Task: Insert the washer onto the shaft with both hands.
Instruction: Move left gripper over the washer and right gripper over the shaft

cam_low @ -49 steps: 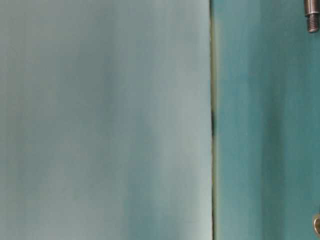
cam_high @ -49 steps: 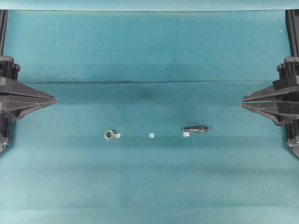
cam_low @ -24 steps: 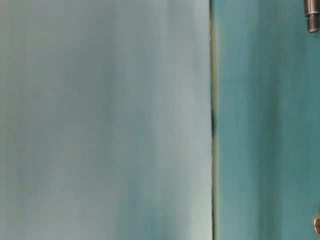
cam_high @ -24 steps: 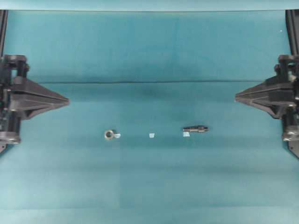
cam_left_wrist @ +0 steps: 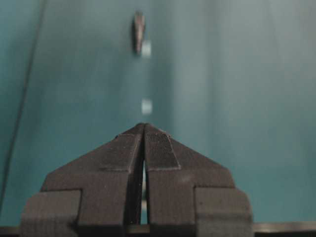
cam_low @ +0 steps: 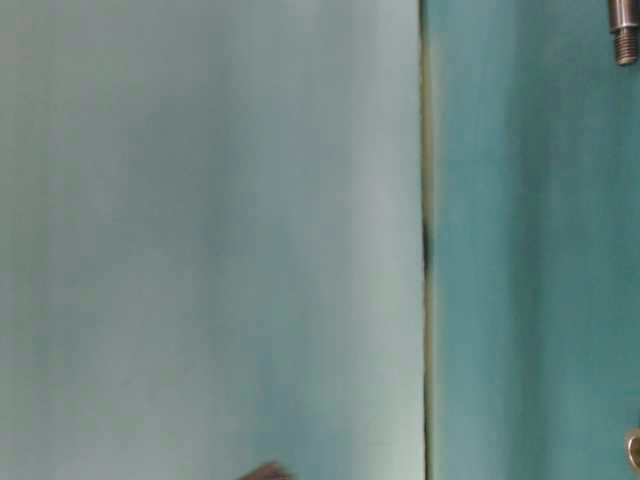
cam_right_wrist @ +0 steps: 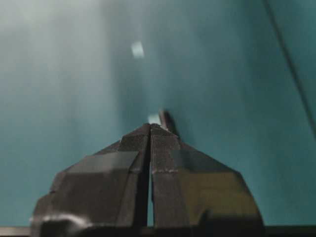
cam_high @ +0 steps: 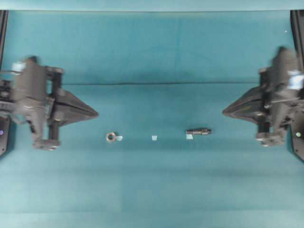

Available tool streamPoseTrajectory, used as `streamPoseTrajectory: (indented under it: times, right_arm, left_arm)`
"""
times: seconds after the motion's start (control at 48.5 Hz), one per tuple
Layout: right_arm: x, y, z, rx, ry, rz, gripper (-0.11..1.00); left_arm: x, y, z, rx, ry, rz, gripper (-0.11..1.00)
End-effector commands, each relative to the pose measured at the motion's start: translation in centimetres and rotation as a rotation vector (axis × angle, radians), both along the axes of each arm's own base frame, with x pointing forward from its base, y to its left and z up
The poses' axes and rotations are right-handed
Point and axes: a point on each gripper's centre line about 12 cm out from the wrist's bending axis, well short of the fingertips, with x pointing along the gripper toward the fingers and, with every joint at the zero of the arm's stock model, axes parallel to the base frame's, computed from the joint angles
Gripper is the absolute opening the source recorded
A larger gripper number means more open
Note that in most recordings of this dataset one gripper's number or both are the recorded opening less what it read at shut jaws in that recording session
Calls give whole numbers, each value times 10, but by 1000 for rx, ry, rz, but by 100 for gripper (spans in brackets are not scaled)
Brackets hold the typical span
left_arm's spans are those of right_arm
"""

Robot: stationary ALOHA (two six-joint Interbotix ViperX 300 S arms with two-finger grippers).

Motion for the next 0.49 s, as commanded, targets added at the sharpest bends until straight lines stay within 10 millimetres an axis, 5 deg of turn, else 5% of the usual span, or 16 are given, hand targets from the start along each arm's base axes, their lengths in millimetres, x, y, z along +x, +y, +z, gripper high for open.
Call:
streamPoseTrajectory:
  times: [0.0, 0.474]
  right_arm:
    - [14, -1, 3, 2, 37, -1, -10]
    - [54, 0, -33, -38, 350, 73, -10]
  left_arm:
    - [12, 1, 3, 4, 57, 1, 2]
    - [49, 1, -58, 3, 466, 3, 2]
